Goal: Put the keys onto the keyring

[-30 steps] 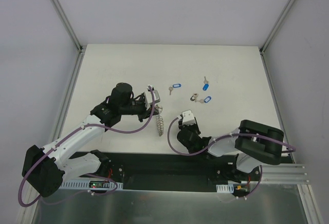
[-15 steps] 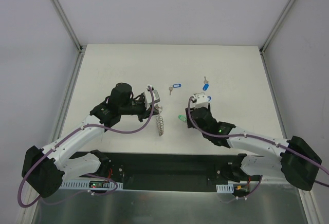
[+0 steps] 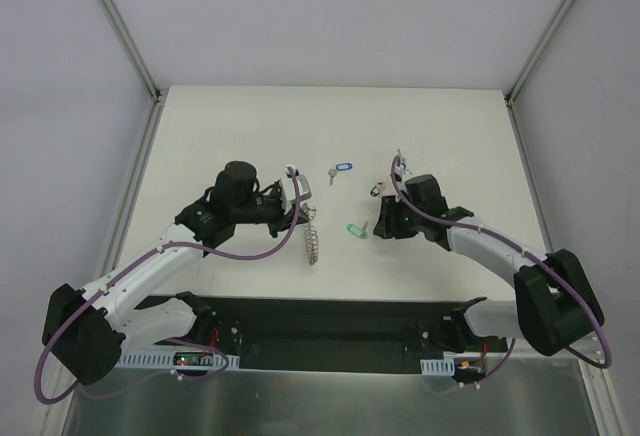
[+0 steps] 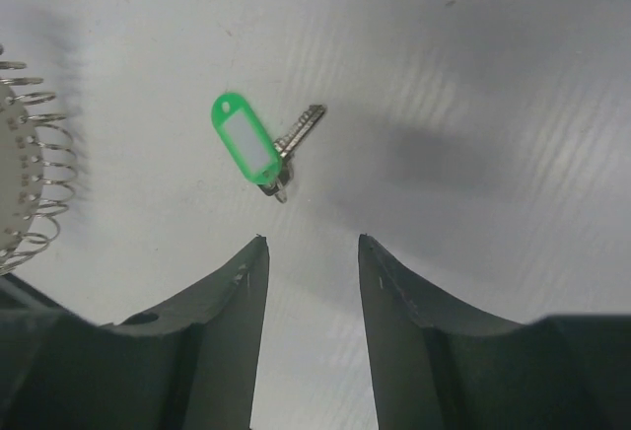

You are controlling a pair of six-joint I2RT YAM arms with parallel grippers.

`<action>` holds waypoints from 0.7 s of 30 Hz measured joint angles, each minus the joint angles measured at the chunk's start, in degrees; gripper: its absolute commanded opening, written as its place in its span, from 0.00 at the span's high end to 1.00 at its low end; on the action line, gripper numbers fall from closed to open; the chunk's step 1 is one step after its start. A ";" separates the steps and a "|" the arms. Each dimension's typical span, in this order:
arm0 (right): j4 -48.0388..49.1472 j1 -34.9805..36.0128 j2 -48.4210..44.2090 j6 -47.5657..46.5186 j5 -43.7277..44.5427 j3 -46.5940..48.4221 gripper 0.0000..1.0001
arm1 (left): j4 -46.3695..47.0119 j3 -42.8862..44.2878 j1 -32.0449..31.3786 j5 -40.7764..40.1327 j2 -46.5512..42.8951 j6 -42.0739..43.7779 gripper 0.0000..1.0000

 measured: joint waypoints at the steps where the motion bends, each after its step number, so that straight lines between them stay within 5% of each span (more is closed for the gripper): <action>1: 0.07 -0.68 1.14 -0.13 -1.99 0.63 0.56 | 0.00 0.00 0.00 0.00 0.00 0.00 1.00; 8: 1.51 -3.58 10.56 -0.46 -12.55 4.74 0.60 | 0.00 -0.02 0.00 0.00 0.00 0.02 1.00; 21: 4.90 -4.35 19.21 -0.48 -19.08 7.21 0.73 | 0.00 -0.02 0.00 0.00 0.00 0.02 1.00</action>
